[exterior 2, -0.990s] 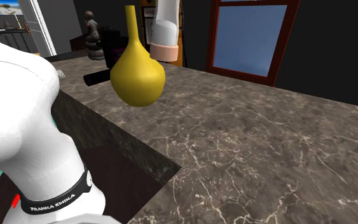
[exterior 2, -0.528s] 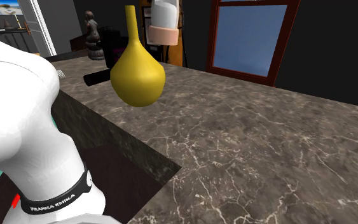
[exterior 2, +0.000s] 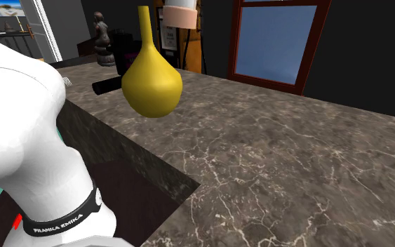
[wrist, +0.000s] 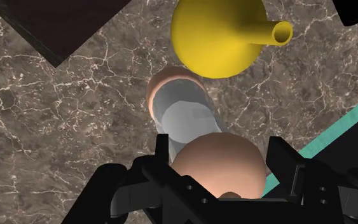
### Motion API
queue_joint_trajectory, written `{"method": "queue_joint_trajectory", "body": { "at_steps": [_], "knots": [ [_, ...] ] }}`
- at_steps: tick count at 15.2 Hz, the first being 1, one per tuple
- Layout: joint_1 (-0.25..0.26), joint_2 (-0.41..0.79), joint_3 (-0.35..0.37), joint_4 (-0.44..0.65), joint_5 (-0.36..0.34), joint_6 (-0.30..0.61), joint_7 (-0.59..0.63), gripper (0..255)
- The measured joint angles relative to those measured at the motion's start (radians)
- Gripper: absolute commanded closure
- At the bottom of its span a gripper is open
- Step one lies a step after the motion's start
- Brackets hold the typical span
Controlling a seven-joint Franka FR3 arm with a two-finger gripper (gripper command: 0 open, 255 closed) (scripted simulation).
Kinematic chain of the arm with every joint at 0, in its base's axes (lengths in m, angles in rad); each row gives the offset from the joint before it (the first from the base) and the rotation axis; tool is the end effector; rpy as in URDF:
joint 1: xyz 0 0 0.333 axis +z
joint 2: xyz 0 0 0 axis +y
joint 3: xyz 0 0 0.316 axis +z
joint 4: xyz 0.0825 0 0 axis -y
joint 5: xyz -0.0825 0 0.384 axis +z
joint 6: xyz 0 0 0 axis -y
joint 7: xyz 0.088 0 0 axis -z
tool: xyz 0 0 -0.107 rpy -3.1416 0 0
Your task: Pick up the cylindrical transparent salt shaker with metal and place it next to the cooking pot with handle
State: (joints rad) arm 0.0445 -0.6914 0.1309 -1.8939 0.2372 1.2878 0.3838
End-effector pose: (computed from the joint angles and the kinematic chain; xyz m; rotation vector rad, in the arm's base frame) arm 0.2755 0.1054 0.7433 -2.9746 0.2376 -0.0562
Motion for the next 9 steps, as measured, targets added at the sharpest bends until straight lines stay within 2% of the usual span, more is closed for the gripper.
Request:
{"method": "queue_joint_trajectory", "body": {
  "at_steps": [9],
  "knots": [
    [-0.006, -0.163, -0.150, -0.064, -0.088, -0.125, -0.134, 255]
  ]
}}
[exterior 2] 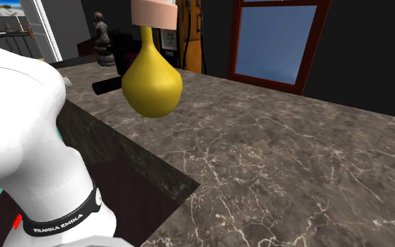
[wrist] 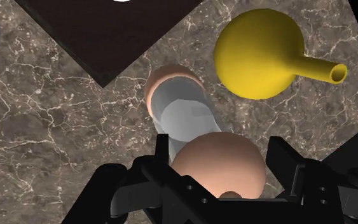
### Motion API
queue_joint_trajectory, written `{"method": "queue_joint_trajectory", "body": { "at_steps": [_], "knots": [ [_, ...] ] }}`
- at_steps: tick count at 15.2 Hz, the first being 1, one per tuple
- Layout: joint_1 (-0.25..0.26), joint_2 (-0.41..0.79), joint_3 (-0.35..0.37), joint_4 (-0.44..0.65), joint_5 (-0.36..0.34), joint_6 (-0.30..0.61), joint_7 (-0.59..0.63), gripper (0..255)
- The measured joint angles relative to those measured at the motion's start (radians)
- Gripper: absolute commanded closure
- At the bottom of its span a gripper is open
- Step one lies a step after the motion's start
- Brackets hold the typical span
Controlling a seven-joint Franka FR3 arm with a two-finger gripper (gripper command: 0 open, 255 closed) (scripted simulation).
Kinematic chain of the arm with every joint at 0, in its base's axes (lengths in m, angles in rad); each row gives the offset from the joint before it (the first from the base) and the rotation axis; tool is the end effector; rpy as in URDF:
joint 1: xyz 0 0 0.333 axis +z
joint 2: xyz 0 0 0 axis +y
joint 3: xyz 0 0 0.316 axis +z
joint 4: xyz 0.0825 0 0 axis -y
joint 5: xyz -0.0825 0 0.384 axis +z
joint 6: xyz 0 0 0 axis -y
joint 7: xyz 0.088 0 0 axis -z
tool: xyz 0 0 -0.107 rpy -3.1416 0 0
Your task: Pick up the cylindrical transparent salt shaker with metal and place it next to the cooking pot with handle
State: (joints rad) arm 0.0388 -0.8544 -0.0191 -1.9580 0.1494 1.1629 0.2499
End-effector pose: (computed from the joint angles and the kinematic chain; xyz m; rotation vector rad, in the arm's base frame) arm 0.2147 0.0195 0.7493 -2.9749 0.2394 -0.0574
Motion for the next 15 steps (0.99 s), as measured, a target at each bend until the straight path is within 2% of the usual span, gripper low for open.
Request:
{"method": "queue_joint_trajectory", "body": {
  "at_steps": [11, 15],
  "knots": [
    [0.002, -0.158, -0.213, -0.003, -0.195, -0.164, -0.203, 255],
    [0.012, -0.190, -0.287, 0.035, -0.279, -0.224, -0.280, 255]
  ]
}}
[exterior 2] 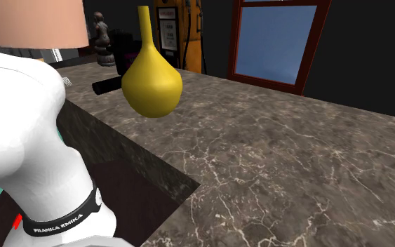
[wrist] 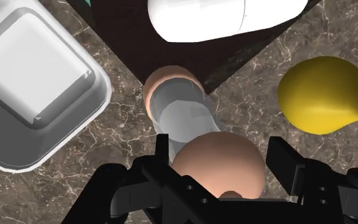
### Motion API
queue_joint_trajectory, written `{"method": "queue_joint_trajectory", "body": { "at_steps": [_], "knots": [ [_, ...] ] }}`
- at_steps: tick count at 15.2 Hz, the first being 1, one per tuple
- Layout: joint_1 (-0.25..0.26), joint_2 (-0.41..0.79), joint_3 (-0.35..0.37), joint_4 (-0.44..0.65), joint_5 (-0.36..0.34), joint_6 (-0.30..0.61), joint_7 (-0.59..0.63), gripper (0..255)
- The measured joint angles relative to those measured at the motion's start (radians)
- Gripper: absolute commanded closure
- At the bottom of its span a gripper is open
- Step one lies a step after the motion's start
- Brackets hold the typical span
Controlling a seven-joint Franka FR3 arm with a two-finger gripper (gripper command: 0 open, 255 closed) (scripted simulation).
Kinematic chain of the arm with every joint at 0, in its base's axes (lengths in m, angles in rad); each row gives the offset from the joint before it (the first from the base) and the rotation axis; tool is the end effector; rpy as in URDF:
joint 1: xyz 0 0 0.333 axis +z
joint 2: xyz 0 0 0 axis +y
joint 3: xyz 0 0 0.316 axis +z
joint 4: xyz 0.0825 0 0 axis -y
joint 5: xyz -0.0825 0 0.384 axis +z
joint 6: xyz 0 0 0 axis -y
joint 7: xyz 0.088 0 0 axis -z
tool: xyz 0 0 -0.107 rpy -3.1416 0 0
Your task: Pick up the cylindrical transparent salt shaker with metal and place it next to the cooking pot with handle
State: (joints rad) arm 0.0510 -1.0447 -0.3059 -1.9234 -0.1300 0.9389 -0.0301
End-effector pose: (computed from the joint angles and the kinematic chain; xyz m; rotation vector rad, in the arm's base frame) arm 0.0993 -0.1421 0.7490 -2.9740 0.2380 -0.0589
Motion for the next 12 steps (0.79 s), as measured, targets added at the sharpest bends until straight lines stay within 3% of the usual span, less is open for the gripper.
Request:
{"method": "queue_joint_trajectory", "body": {
  "at_steps": [12],
  "knots": [
    [0.084, -0.025, -0.218, 0.219, -0.298, -0.163, -0.272, 255]
  ]
}}
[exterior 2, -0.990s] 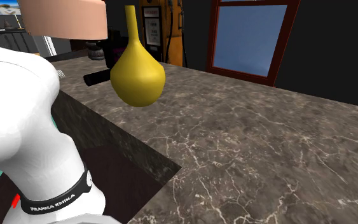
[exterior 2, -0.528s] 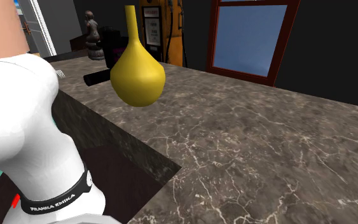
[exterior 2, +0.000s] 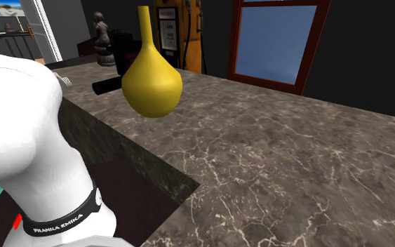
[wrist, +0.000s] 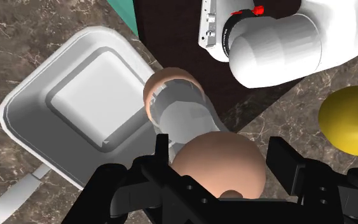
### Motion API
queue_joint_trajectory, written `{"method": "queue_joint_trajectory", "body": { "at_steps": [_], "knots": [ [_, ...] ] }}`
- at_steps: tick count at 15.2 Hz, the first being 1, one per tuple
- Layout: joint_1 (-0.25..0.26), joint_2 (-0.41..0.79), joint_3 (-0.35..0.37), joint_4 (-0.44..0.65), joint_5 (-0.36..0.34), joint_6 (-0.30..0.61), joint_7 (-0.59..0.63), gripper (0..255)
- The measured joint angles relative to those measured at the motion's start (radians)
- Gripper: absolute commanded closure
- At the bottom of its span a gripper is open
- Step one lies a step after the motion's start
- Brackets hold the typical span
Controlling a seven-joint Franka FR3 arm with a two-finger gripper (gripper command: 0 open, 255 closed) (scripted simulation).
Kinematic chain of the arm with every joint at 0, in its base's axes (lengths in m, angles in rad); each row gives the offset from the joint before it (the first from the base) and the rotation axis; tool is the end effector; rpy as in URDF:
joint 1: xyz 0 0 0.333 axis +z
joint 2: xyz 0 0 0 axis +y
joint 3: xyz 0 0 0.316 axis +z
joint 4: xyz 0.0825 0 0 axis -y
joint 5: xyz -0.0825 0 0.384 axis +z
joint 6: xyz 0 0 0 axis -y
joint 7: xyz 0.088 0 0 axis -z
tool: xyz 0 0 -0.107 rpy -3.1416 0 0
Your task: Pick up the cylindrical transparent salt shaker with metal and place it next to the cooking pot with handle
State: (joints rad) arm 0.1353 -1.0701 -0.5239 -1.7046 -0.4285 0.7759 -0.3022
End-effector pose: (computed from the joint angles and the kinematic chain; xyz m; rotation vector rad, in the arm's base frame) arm 0.0103 -0.2721 0.7519 -2.9746 0.2380 -0.0580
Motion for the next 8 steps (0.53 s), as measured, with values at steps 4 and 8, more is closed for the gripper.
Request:
{"method": "queue_joint_trajectory", "body": {
  "at_steps": [4, 8],
  "knots": [
    [0.041, 0.000, -0.067, 0.096, -0.114, -0.048, -0.109, 255],
    [0.096, 0.023, -0.136, 0.227, -0.235, -0.093, -0.238, 255]
  ]
}}
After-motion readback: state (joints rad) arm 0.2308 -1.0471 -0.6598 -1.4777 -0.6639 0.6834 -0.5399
